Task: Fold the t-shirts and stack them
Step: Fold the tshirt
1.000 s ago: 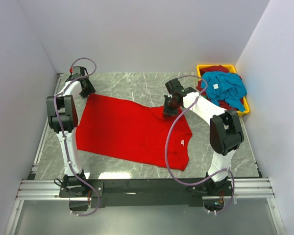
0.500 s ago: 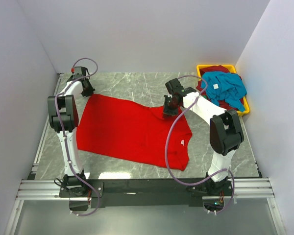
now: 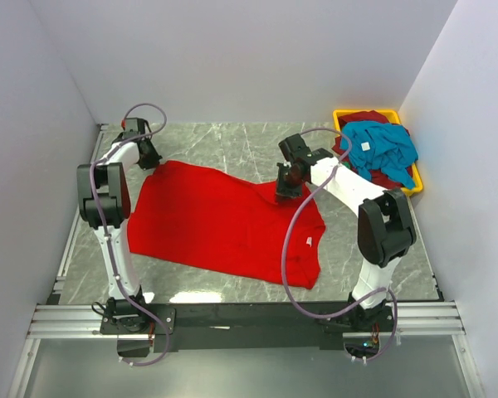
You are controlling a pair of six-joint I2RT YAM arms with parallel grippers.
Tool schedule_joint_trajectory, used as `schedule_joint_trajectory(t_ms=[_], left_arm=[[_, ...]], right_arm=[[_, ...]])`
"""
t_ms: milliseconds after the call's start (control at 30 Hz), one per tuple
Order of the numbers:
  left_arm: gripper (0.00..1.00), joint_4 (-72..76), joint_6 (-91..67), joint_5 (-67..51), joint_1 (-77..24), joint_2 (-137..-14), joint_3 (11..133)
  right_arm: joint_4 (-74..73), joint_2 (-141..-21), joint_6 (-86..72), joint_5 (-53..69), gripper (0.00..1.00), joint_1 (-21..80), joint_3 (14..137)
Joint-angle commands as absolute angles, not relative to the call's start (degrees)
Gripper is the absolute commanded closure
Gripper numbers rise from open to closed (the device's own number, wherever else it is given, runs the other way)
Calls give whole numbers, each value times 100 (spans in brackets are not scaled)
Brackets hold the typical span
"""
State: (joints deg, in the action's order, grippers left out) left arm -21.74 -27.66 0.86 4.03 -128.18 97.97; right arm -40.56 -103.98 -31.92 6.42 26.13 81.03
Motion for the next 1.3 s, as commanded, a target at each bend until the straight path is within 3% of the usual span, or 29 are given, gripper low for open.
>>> schedule_joint_trajectory(t_ms=[0, 833, 1267], left_arm=[[100, -1987, -2690, -18, 378, -12087, 9388], [100, -2259, -2549, 1555, 413, -10310, 7533], [100, -2364, -2540, 1749, 413, -9598, 6996]], right_arm=[[-4262, -9862, -3225, 484, 100, 2768, 7981], [-5326, -8631, -3638, 193, 100, 3867, 7155], [-5476, -8174, -4087, 202, 100, 4491, 6829]])
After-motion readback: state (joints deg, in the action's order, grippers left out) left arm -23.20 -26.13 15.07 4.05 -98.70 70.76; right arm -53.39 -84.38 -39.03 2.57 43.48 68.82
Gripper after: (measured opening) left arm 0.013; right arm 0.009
